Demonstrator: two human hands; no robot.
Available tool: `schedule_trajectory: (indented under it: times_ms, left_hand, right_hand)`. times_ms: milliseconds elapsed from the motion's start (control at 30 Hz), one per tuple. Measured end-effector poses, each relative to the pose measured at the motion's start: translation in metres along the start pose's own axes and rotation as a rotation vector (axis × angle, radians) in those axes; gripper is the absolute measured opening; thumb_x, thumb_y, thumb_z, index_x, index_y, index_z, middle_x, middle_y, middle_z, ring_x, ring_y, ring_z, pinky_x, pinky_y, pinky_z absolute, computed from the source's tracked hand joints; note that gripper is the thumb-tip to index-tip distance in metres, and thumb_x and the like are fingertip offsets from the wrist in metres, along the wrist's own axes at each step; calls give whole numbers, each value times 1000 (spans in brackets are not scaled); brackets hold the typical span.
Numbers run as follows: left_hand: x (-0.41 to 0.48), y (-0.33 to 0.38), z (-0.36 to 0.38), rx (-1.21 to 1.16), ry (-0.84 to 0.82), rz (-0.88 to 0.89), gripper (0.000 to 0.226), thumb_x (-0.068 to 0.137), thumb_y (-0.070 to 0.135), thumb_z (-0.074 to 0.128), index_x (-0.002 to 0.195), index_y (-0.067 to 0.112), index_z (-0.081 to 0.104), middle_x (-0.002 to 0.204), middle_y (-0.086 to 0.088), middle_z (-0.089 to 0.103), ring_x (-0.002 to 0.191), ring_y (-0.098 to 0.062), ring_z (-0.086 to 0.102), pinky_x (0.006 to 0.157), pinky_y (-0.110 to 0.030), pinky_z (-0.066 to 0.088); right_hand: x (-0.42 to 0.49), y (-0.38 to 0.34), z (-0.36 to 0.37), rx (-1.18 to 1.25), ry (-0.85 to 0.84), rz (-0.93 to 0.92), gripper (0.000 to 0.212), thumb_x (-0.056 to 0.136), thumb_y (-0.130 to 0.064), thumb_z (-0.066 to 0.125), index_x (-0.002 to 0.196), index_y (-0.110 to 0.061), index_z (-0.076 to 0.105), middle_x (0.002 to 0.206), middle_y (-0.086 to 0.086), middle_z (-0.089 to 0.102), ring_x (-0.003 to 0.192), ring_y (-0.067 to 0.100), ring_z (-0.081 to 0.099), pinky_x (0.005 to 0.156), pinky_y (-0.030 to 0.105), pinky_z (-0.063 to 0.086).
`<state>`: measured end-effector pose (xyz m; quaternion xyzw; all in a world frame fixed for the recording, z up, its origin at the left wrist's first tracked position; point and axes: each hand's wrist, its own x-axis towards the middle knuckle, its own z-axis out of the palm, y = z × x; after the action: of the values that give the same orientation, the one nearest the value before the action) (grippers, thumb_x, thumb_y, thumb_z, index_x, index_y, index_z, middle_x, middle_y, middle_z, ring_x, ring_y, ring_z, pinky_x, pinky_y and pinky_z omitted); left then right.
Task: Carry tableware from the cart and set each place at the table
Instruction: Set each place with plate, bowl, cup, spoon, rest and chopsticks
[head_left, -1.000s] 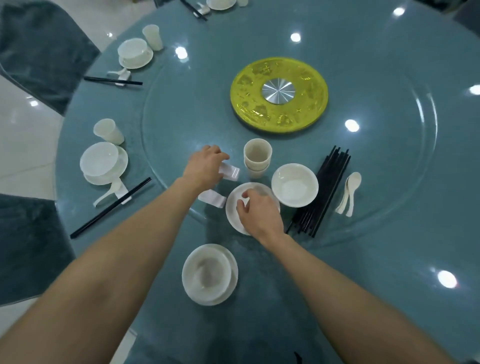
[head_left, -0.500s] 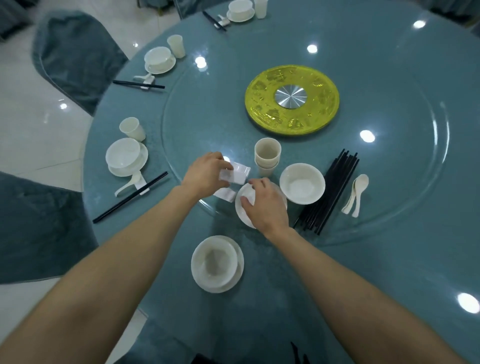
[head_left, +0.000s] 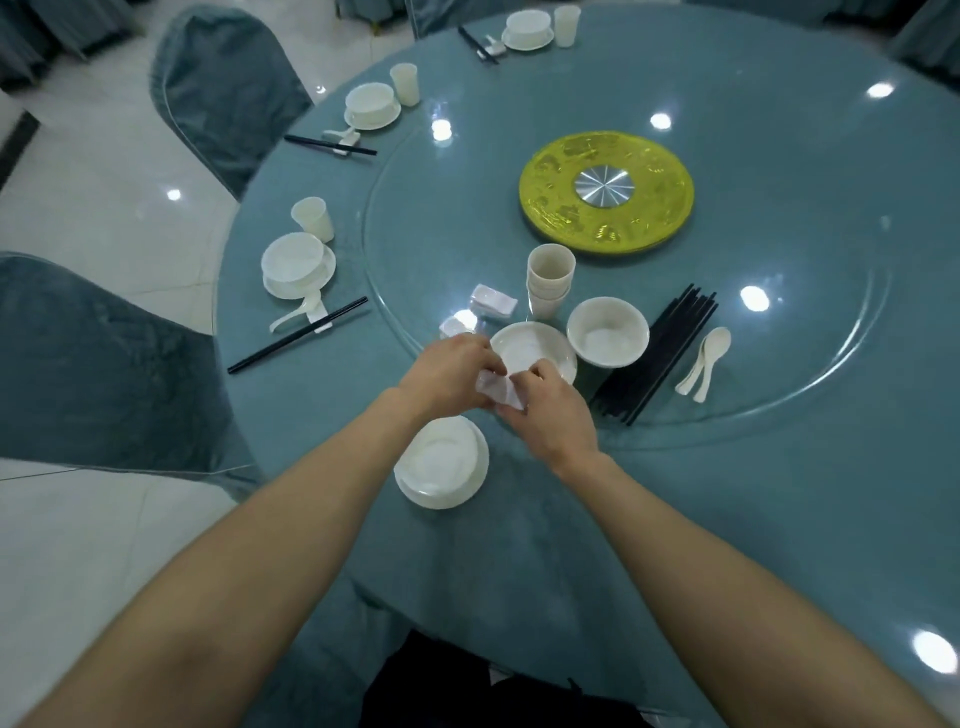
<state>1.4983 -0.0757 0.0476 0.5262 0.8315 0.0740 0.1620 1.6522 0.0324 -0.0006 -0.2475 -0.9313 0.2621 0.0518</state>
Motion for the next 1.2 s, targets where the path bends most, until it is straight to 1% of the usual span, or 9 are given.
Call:
schedule_trajectory:
  times_ms: [133,267,400,533,633,767,900,1067,1200]
  left_hand:
    - [-15,-1,15,-39,9,-18,62,73,42,94,130,32,70,122,9,64,114,-18,60,92,-41,54]
    - [-35,-13,26,-101,24,-85,63,76,42,92,134,32,69,131,8,62,120,-20,59,100,-40,51]
    - [-57,-24,40,-137,81,-131,54,85,39,87,135,31,68,133,7,61,125,-20,57,102,-39,49]
    - [-80,-27,50,-161,87,-182,51,88,37,84,135,28,67,133,6,61,125,-20,56,103,-42,49]
    - [-95,-30,57,-185,77,-194,48,87,33,84,132,27,68,128,5,61,120,-21,58,98,-41,50]
    - [-106,-30,62,-179,60,-201,47,86,34,83,130,28,68,124,5,60,116,-21,59,95,-41,51]
    - [-108,-27,58,-156,55,-203,47,87,36,82,131,31,67,124,8,59,116,-19,60,93,-42,53]
    - [-104,-20,56,-159,66,-188,46,88,34,82,131,30,68,124,9,59,116,-16,59,93,-37,51]
    - [-89,-1,56,-153,73,-132,44,89,35,80,132,28,69,124,6,61,118,-19,59,99,-38,49]
  right_hand:
    - [-29,13,10,29,7,69,35,91,-43,77,106,-13,72,103,0,51,85,25,58,72,44,54]
    - [-61,30,28,34,-88,146,34,88,-39,80,110,-14,72,99,-1,48,87,23,55,77,45,54]
    - [-85,35,52,48,-161,184,37,85,-34,86,110,-11,71,101,0,52,91,25,57,83,47,53]
    - [-95,34,67,52,-202,202,39,83,-30,87,112,-9,71,103,2,52,91,28,59,84,45,54]
    - [-96,36,73,57,-199,224,40,84,-28,87,115,-9,71,107,5,53,93,31,60,87,46,54]
    - [-99,37,74,55,-186,233,41,85,-30,85,117,-9,69,109,4,53,94,31,61,87,49,55]
    - [-101,37,75,-1,-167,218,43,87,-36,83,119,-12,68,112,3,54,96,30,61,85,46,55]
    - [-108,32,68,-13,-151,232,45,88,-37,82,123,-13,67,116,3,54,96,30,62,84,45,55]
    - [-120,40,50,-7,-139,263,52,92,-37,79,135,-15,61,126,3,54,105,30,63,85,44,54]
